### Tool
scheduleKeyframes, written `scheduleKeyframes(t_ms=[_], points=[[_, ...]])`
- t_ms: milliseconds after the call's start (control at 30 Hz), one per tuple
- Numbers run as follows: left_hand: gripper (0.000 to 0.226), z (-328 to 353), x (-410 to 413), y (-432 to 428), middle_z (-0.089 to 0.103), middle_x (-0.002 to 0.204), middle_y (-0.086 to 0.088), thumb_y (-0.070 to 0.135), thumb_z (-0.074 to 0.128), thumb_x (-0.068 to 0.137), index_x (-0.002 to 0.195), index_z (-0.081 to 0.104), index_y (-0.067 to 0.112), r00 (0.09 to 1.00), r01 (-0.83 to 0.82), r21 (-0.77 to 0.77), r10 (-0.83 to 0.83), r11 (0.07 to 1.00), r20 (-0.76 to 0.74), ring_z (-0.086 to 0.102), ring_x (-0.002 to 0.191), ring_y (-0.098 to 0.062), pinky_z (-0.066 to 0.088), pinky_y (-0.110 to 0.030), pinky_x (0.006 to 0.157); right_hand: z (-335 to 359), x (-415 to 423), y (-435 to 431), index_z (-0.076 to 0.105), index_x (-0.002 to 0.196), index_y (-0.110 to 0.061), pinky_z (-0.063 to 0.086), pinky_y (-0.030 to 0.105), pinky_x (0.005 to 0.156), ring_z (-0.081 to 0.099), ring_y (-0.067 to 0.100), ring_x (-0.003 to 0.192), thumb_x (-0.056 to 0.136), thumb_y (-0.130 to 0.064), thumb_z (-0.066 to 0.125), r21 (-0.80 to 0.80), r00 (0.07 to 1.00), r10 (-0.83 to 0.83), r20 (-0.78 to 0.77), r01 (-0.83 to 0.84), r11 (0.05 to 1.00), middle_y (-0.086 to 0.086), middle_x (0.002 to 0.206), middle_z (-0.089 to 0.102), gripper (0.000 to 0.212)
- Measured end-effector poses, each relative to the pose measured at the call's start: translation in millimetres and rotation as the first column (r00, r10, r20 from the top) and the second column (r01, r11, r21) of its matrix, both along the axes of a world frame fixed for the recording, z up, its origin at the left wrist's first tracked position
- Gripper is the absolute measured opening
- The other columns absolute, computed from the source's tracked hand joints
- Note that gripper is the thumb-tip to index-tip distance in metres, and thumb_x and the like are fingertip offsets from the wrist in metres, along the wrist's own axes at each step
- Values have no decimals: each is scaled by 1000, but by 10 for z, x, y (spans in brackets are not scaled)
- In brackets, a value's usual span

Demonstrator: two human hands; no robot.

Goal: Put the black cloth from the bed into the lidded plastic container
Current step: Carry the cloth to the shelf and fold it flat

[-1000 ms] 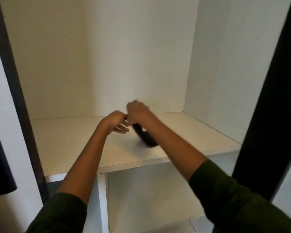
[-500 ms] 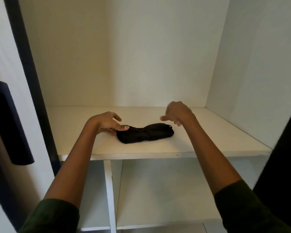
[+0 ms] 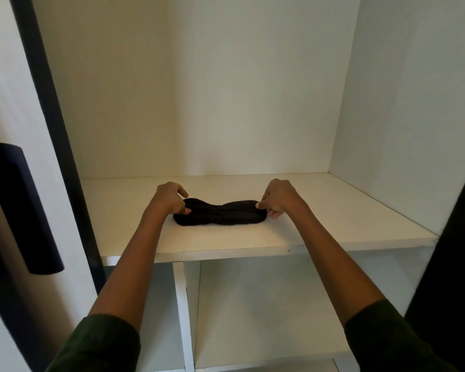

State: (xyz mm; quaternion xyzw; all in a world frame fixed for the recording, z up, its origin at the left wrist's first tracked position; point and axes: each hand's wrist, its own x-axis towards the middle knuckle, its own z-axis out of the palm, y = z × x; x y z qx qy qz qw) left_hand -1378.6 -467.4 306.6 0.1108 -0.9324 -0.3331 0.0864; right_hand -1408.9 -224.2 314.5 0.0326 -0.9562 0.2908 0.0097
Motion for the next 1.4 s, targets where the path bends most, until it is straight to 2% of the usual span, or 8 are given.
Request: scheduleKeyframes(t_ms=[200, 300, 400, 467, 600, 800, 967, 1400], points=[[66, -25, 41, 19, 37, 149, -8, 8, 60, 81, 142, 35, 14, 961, 267, -118, -273, 957, -44, 37, 135, -23, 31, -24, 102, 18, -21, -153, 63, 82, -1, 53, 27, 61, 66, 27, 74, 84, -21, 70, 142, 986, -98, -134, 117, 983, 15, 84, 67, 21], [78, -82, 43, 172, 11, 159, -5, 39, 53, 87, 150, 12, 17, 938, 339, -243, -345, 909, 18, 13, 146, -20, 4, -37, 119, 4, -30, -214, 62, 95, -2, 43, 28, 64, 65, 29, 91, 92, -23, 56, 163, 959, -159, -234, 200, 966, 13, 98, 66, 23], [95, -230, 31, 315, -8, 159, -7, 68, 36, 84, 150, -5, 13, 930, 364, -412, -351, 835, 110, -5, 147, -18, -10, -44, 117, -25, -27, -296, 52, 72, -6, 40, 26, 57, 60, 24, 72, 89, -48, 54, 167, 977, -141, -161, 167, 972, 8, 80, 59, 46], [100, -312, 15, 344, -10, 159, -8, 74, 28, 80, 149, -7, 10, 928, 367, -469, -351, 803, 124, -7, 147, -19, -9, -45, 118, -56, -2, -330, 46, 68, -8, 34, 24, 50, 53, 19, 66, 80, -55, 63, 183, 978, -146, -150, 172, 968, 3, 70, 50, 51], [101, -328, 4, 288, -7, 159, -9, 76, 23, 80, 150, -4, 9, 915, 402, -478, -361, 781, 180, -5, 147, -19, -3, -43, 120, -87, -16, -298, 63, 98, -3, 44, 28, 64, 64, 25, 87, 73, -36, 78, 101, 971, -189, -145, 205, 974, 10, 97, 68, 43], [99, -383, 0, 313, -4, 160, -10, 76, 21, 80, 150, -2, 9, 918, 392, -520, -357, 759, 170, -1, 148, -20, 1, -41, 120, -108, 24, -394, 61, 108, -7, 48, 29, 71, 63, 27, 98, 72, -10, 76, -32, 943, -246, -224, 245, 969, 13, 109, 65, 39], [92, -404, -9, 316, -1, 159, -12, 79, 19, 78, 150, -1, 24, 918, 390, -527, -360, 755, 164, 0, 147, -24, 2, -43, 118, -106, 124, -674, 55, 109, -2, 46, 32, 66, 62, 30, 91, 79, 6, 59, 42, 882, -172, -440, 211, 977, 17, 107, 61, 31], [118, -395, -28, 568, -4, 158, -19, 85, 26, 70, 148, -2, 1, 933, 355, -481, -335, 802, 131, 0, 147, -27, 4, -40, 120, 213, 225, -733, 65, 100, 0, 54, 34, 71, 65, 32, 91, 77, 4, 64, 98, 852, -146, -503, 224, 970, 17, 103, 65, 23]])
